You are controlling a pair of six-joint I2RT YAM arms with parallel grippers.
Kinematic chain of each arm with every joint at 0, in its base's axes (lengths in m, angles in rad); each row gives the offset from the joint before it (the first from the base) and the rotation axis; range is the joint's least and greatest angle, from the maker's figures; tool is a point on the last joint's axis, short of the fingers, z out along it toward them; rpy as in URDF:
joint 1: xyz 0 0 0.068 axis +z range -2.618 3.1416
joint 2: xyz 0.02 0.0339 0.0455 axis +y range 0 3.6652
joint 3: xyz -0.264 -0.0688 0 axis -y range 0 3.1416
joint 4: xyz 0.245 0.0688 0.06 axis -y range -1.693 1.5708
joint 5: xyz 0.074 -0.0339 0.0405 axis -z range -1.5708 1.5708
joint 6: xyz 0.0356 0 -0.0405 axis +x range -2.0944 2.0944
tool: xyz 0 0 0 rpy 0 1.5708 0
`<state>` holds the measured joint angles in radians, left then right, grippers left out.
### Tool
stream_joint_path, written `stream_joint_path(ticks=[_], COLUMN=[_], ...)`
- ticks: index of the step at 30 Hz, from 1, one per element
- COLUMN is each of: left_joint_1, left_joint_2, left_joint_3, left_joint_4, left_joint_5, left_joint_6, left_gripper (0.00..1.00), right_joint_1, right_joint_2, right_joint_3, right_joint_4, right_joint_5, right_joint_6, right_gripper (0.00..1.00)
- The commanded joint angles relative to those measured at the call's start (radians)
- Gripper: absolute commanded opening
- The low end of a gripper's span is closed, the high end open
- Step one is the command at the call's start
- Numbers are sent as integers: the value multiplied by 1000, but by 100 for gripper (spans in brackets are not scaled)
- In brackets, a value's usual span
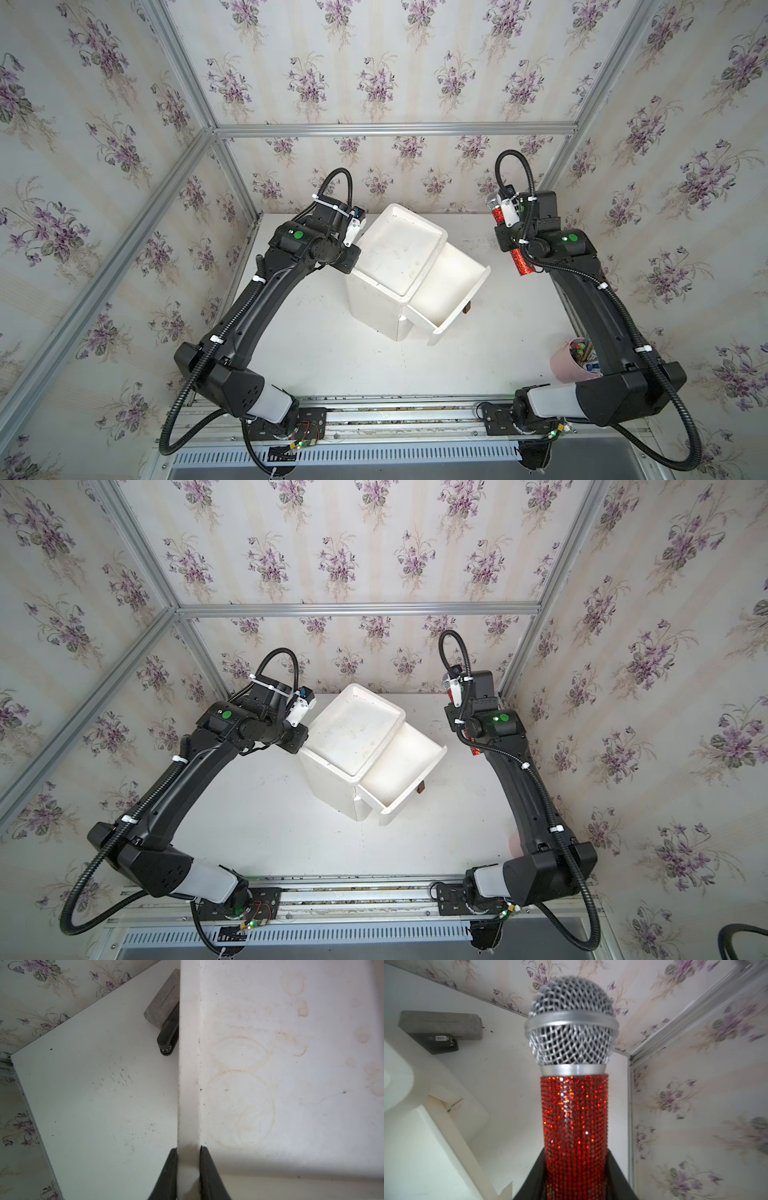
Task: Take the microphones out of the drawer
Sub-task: Place the microphone at the center of the board.
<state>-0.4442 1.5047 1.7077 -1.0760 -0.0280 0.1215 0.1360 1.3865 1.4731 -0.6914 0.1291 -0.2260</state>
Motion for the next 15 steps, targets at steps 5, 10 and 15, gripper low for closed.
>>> stream_joint_path(ticks=[5, 10, 15], left_joint_1=[13, 20, 24], left_joint_2=[-19, -25, -16], left_joint_3=[-12, -19, -11], left_joint_4=[8, 22, 24], left_joint_5=[22, 31, 47], left_joint_6=[40, 40, 35], left_gripper=[19, 20, 20], right_joint_1=[-135, -160, -171], right_joint_2=[8, 70, 118], right_joint_3=[-280, -404, -511], right_joint_4=[284, 330, 398], right_joint_5=[-284, -270, -244], right_joint_6=[228, 253, 270], right_gripper=[0, 0, 0])
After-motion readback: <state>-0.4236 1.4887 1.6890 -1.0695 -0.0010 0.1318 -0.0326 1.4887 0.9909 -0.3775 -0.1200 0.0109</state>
